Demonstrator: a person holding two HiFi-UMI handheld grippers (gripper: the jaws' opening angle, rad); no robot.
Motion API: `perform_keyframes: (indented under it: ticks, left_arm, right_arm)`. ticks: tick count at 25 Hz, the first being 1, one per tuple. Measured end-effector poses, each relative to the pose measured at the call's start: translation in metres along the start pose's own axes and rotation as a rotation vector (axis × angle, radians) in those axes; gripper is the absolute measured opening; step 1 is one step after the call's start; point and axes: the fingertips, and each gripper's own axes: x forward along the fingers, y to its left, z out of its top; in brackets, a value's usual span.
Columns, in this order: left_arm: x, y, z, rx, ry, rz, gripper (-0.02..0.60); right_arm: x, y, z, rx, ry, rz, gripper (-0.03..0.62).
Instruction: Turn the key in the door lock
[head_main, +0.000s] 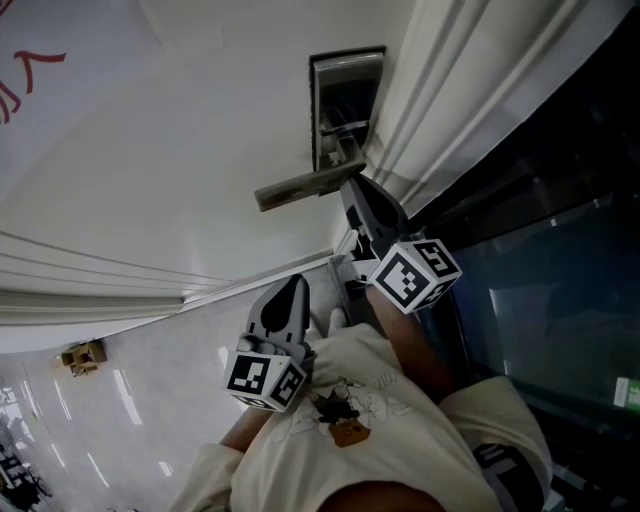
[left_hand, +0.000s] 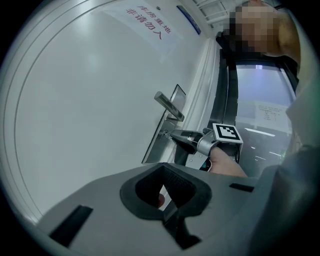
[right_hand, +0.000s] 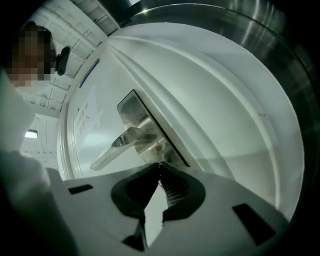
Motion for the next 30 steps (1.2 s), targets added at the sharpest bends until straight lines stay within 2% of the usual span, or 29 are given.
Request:
perform_keyframes:
  ticks: [13, 17, 21, 24, 28, 30]
  left_arm:
    - [-0.003, 0.001, 0.002, -0.004, -0.003, 0.000, 0.005]
    - [-0.008, 0.005, 0.001, -0.007, -0.008, 0.006, 0.005]
    - [-0.014, 0.006, 0.001, -0.010, -0.007, 0.005, 0.005]
    - [-0.017, 0.006, 0.001, -0.012, -0.006, 0.007, 0.005]
    - [-0.024, 0.008, 0.001, -0.015, -0.010, 0.012, 0.005]
    - [-0.029, 0.011, 0.001, -0.022, -0.006, 0.019, 0.005]
  right_arm:
    - [0.000, -0.007, 0.001, 0.414, -0.082, 0.085, 0.018]
    - [-0.002, -0.015, -0.005, 0.594, -0.115, 0.082, 0.018]
    - [-0.003, -0.017, -0.007, 0.696, -0.136, 0.088, 0.017]
    - [-0.003, -0.017, -0.008, 0.721, -0.136, 0.091, 0.018]
    - [-0.003, -0.013, -0.004, 0.653, -0.140, 0.114, 0.027]
    - [-0.004, -0.008, 0.001, 0.608, -0.149, 0.130, 0.081]
